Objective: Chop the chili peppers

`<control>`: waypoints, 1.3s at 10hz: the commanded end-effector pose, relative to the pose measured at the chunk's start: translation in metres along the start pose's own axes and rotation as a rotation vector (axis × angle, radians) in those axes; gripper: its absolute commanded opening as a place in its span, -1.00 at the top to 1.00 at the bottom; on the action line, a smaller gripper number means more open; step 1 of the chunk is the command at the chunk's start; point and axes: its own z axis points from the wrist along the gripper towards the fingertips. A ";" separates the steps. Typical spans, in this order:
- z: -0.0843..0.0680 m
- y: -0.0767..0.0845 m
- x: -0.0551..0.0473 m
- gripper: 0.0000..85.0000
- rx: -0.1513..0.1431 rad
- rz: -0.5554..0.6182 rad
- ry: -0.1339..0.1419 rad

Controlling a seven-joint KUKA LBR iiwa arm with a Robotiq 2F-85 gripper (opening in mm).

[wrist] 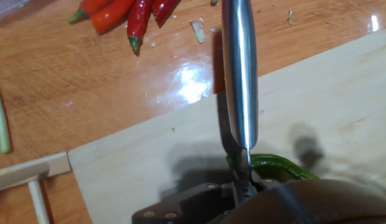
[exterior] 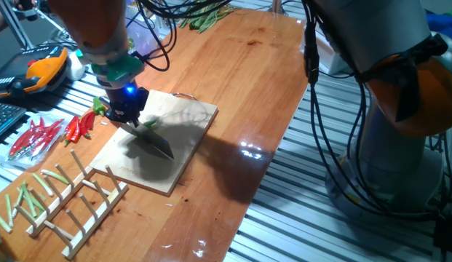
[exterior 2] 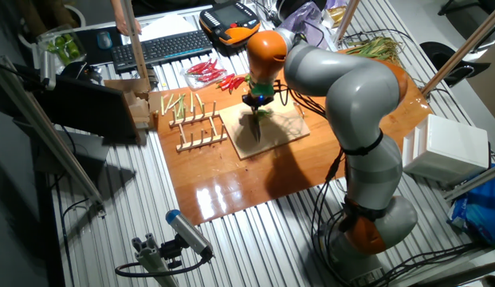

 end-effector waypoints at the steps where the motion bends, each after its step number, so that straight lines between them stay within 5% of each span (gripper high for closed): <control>1: -0.015 0.006 -0.001 1.00 -0.005 0.004 0.007; 4: -0.029 0.013 0.001 1.00 0.025 0.013 0.011; 7: -0.032 0.006 -0.011 1.00 0.045 -0.020 0.008; 13: -0.008 -0.005 -0.017 1.00 0.014 -0.025 -0.011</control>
